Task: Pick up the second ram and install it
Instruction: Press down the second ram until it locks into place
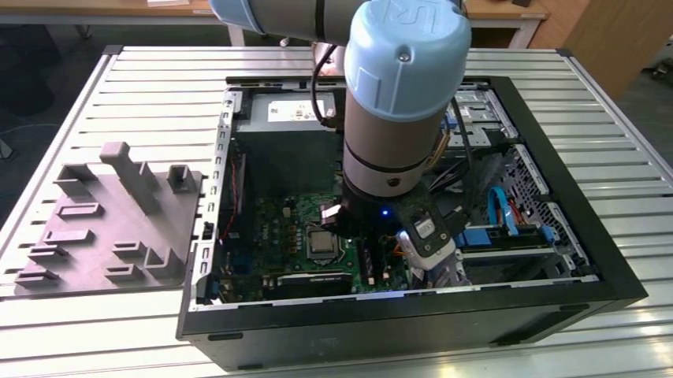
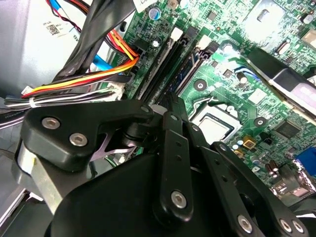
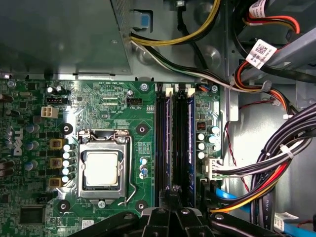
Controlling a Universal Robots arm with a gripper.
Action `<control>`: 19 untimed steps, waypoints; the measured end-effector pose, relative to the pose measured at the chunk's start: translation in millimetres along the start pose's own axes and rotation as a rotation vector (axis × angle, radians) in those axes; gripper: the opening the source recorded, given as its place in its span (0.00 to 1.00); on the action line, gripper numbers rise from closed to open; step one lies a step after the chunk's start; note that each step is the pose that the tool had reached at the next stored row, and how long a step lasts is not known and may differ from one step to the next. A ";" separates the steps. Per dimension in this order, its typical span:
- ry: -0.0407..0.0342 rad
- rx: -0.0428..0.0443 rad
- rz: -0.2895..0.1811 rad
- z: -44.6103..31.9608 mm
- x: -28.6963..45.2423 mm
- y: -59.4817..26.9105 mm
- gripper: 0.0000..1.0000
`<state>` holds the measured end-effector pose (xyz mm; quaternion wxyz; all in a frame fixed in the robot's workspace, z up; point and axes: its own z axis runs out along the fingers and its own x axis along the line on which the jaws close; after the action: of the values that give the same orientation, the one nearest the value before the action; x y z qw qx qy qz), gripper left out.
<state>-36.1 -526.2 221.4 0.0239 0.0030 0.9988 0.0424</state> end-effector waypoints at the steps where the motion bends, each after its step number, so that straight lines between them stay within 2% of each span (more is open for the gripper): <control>1: 0.0000 0.0001 0.000 0.0 0.0 0.0 0.10; 19: 0.0000 -0.0006 0.000 4.1 0.2 -0.4 0.10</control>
<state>-36.1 -526.3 217.2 0.0239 0.0031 0.9988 0.0427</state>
